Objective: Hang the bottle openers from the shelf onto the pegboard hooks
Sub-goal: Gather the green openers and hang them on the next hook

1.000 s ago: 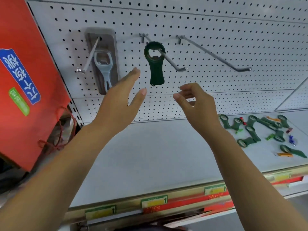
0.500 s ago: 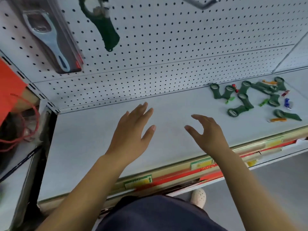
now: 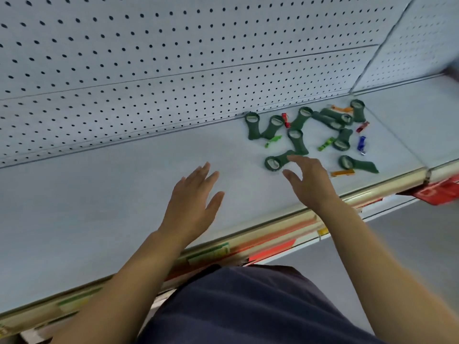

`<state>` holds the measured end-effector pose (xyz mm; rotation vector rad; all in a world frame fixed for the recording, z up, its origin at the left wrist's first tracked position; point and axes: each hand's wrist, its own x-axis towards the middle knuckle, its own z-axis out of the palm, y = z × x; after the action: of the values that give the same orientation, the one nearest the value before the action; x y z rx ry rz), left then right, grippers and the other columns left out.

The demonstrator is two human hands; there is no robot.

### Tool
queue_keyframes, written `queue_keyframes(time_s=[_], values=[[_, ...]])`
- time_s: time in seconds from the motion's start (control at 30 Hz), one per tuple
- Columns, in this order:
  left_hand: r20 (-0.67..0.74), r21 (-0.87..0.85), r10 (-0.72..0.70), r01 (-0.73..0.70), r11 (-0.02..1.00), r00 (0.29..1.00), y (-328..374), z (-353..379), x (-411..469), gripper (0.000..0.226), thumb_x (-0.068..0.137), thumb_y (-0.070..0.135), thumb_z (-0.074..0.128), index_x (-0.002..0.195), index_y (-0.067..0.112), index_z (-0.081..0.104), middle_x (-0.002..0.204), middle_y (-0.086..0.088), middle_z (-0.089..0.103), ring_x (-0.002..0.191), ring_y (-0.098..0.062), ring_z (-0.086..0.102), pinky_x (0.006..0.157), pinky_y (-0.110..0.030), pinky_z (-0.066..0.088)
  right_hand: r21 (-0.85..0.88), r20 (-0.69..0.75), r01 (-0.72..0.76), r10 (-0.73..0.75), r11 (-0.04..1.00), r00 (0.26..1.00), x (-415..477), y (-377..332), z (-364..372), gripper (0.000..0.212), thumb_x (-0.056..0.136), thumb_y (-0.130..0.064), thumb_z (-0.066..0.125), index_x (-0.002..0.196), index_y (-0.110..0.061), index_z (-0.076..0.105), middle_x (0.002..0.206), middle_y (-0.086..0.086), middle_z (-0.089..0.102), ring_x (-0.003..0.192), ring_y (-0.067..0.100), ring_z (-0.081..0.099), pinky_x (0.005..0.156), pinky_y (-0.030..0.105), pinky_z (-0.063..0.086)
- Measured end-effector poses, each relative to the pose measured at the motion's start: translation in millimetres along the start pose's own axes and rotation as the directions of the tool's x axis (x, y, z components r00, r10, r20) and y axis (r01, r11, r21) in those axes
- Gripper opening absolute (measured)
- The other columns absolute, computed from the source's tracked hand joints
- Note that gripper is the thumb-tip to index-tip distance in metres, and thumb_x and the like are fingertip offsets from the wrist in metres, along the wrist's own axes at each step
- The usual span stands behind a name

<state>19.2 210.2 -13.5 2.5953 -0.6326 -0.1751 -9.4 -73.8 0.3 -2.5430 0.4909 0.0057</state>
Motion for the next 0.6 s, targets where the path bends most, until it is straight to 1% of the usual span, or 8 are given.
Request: queue_keyframes(time_s=[0.13, 0.23, 0.3, 0.33, 0.4, 0.43, 0.5, 0.6], values=[[0.059, 0.004, -0.127, 0.127, 0.992, 0.99, 11.5, 38.6, 19.9, 0.056, 0.105, 0.05, 0.033, 0.158, 0.03, 0.026, 0.169, 0.007, 0.01, 0.156, -0.015, 0.01, 0.127, -0.039, 0.007, -0.033, 0.082, 0.094, -0.091, 0.995, 0.992, 40.2, 22.4, -7.1, 0.047, 0.102, -0.024, 0.057, 0.148, -0.02, 0.047, 0.148, 0.007, 0.048, 0.144, 0.021, 0.033, 0.113, 0.034, 0.032], [0.078, 0.077, -0.16, 0.154, 0.985, 0.984, 16.2, 54.0, 24.4, 0.057, 0.105, 0.048, 0.026, 0.157, 0.025, 0.029, 0.169, 0.003, 0.015, 0.157, -0.016, 0.01, 0.127, -0.041, 0.003, -0.1, 0.157, 0.166, -0.149, 0.981, 0.976, 64.6, 33.0, -3.4, 0.048, 0.101, -0.024, 0.058, 0.148, -0.021, 0.047, 0.15, 0.003, 0.048, 0.143, 0.022, 0.03, 0.113, 0.038, 0.03], [0.051, 0.061, -0.207, 0.204, 0.977, 0.977, 20.0, 56.4, 25.4, 0.06, 0.102, 0.048, 0.029, 0.155, 0.021, 0.036, 0.166, 0.001, 0.025, 0.155, -0.018, 0.019, 0.127, -0.042, 0.009, -0.163, 0.186, 0.217, -0.186, 0.963, 0.965, 75.8, 37.5, 2.7, 0.046, 0.101, -0.026, 0.058, 0.146, -0.024, 0.049, 0.148, 0.0, 0.049, 0.139, 0.024, 0.032, 0.108, 0.039, 0.03], [0.014, 0.044, -0.234, 0.234, 0.971, 0.972, 22.0, 56.5, 27.1, 0.06, 0.101, 0.049, 0.032, 0.152, 0.02, 0.042, 0.163, 0.0, 0.034, 0.152, -0.02, 0.027, 0.126, -0.043, 0.015, -0.183, 0.181, 0.243, -0.21, 0.953, 0.961, 80.2, 39.7, 5.9, 0.045, 0.1, -0.028, 0.058, 0.144, -0.024, 0.051, 0.146, -0.002, 0.051, 0.136, 0.025, 0.033, 0.105, 0.039, 0.03], [-0.073, 0.02, -0.292, 0.294, 0.956, 0.954, 27.9, 54.2, 35.5, 0.057, 0.099, 0.048, 0.04, 0.143, 0.016, 0.054, 0.151, -0.003, 0.051, 0.141, -0.025, 0.044, 0.118, -0.045, 0.03, -0.179, 0.15, 0.269, -0.244, 0.946, 0.958, 88.1, 42.7, 11.3, 0.042, 0.098, -0.03, 0.06, 0.14, -0.025, 0.055, 0.138, -0.001, 0.054, 0.13, 0.027, 0.035, 0.1, 0.038, 0.029], [-0.097, 0.001, -0.326, 0.327, 0.945, 0.94, 31.4, 53.1, 42.2, 0.053, 0.099, 0.046, 0.044, 0.14, 0.015, 0.057, 0.146, -0.005, 0.056, 0.136, -0.027, 0.048, 0.113, -0.045, 0.034, -0.163, 0.135, 0.272, -0.252, 0.948, 0.958, 91.7, 43.8, 13.7, 0.043, 0.097, -0.03, 0.062, 0.139, -0.024, 0.056, 0.134, 0.0, 0.055, 0.128, 0.027, 0.036, 0.098, 0.038, 0.028], [-0.105, -0.047, -0.387, 0.384, 0.922, 0.916, 38.7, 51.8, 61.3, 0.045, 0.101, 0.039, 0.048, 0.138, 0.014, 0.058, 0.142, -0.006, 0.058, 0.132, -0.027, 0.048, 0.108, -0.042, 0.035, -0.105, 0.11, 0.257, -0.245, 0.961, 0.963, 96.8, 46.6, 18.4, 0.045, 0.095, -0.03, 0.065, 0.138, -0.021, 0.056, 0.129, 0.003, 0.055, 0.126, 0.029, 0.037, 0.098, 0.04, 0.028], [-0.092, -0.166, -0.485, 0.466, 0.869, 0.87, 47.9, 51.3, 102.1, 0.038, 0.101, 0.033, 0.053, 0.135, 0.016, 0.059, 0.14, -0.003, 0.057, 0.131, -0.025, 0.046, 0.109, -0.039, 0.035, -0.031, 0.063, 0.263, -0.26, 0.964, 0.963, 98.3, 54.2, 26.0, 0.041, 0.093, -0.029, 0.068, 0.132, -0.017, 0.06, 0.124, 0.007, 0.056, 0.122, 0.031, 0.039, 0.098, 0.04, 0.027]])
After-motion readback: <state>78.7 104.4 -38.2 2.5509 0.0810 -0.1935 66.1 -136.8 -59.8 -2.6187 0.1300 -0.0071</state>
